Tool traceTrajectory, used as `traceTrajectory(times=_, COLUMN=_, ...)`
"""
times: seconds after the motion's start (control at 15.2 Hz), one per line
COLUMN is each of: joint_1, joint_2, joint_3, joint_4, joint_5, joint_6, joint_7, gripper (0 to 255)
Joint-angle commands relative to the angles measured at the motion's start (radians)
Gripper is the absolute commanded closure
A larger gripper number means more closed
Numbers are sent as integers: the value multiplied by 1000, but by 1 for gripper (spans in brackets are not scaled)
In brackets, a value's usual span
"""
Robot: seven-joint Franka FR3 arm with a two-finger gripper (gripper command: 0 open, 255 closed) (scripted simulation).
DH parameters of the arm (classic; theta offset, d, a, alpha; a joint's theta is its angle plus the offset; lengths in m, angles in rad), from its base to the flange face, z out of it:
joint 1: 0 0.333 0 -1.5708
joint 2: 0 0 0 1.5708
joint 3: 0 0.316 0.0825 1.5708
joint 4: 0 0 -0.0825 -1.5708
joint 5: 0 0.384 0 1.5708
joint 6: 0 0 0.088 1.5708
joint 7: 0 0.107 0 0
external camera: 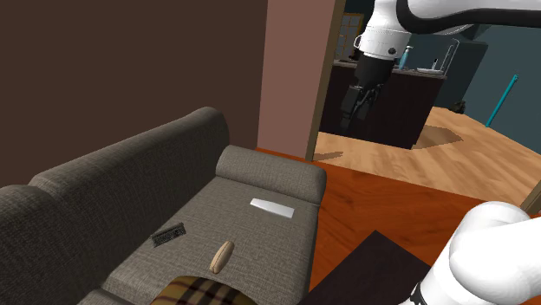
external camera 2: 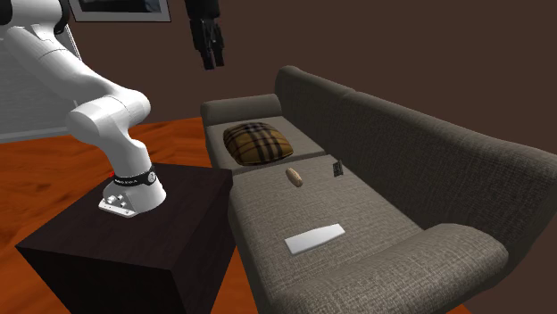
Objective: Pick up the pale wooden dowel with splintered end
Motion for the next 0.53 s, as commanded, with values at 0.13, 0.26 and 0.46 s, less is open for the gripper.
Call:
traceTrajectory(times=0.13, joint_1=-4, joint_2=1, joint_3=29, joint_4=-55, joint_5=23, joint_6=49, joint_7=62, gripper=0)
traceTrajectory(times=0.26, joint_1=-7, joint_2=8, joint_3=59, joint_4=-104, joint_5=48, joint_6=100, joint_7=124, gripper=0)
traceTrajectory(times=0.46, joint_1=-10, joint_2=31, joint_3=106, joint_4=-168, joint_5=84, joint_6=180, joint_7=216, gripper=0)
